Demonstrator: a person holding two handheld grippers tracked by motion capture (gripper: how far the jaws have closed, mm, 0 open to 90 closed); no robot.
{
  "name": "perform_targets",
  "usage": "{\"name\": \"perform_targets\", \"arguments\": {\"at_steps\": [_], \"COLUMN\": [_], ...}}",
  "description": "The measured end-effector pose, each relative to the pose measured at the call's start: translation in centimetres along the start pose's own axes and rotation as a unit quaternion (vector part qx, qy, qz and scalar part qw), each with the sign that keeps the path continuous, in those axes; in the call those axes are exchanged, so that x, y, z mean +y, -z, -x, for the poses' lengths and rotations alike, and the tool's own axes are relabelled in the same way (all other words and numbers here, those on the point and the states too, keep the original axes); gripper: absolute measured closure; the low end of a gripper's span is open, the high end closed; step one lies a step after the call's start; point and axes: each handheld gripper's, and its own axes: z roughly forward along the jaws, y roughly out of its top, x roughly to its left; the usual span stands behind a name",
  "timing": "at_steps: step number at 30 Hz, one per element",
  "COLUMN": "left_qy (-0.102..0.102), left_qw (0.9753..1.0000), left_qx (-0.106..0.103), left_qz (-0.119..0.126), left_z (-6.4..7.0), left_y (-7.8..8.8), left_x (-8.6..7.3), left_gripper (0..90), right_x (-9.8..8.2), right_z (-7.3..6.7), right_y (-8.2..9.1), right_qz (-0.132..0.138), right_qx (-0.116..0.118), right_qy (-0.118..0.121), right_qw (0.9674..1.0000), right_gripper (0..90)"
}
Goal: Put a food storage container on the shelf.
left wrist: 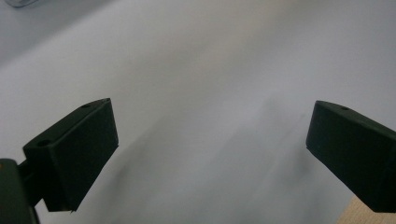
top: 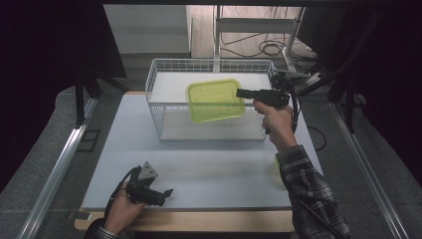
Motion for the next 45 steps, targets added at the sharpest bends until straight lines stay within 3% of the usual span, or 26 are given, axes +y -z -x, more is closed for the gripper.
{"name": "perform_targets", "arguments": {"at_steps": [9,19,31,38,45], "left_qy": [0.001,0.000,-0.001,-0.002,-0.003], "left_qw": [1.0000,1.0000,1.0000,1.0000,1.0000], "left_qx": [0.000,0.000,0.000,-0.001,-0.002], "left_qz": [0.001,-0.002,-0.005,-0.006,-0.009], "left_z": [0.0,0.0,0.0,0.0,0.1], "left_y": [0.0,0.0,-0.1,-0.1,-0.2], "left_x": [0.0,0.0,0.0,0.0,0.0], "left_gripper": [2.2,2.3,2.3,2.4,2.4], "right_x": [2.1,3.3,3.7,3.8,4.0], "right_z": [-0.4,0.0,0.9,1.1,1.1], "right_y": [-0.7,-2.0,-2.8,-3.2,-3.6], "right_qz": [0.026,0.036,0.040,0.042,0.037], "right_qx": [-0.025,-0.052,-0.076,-0.078,-0.095], "right_qy": [0.003,0.002,-0.003,-0.007,0.008], "right_qw": [0.9993,0.9980,0.9963,0.9960,0.9948], "right_gripper": [79.8,79.7,79.7,79.5,77.4]}}
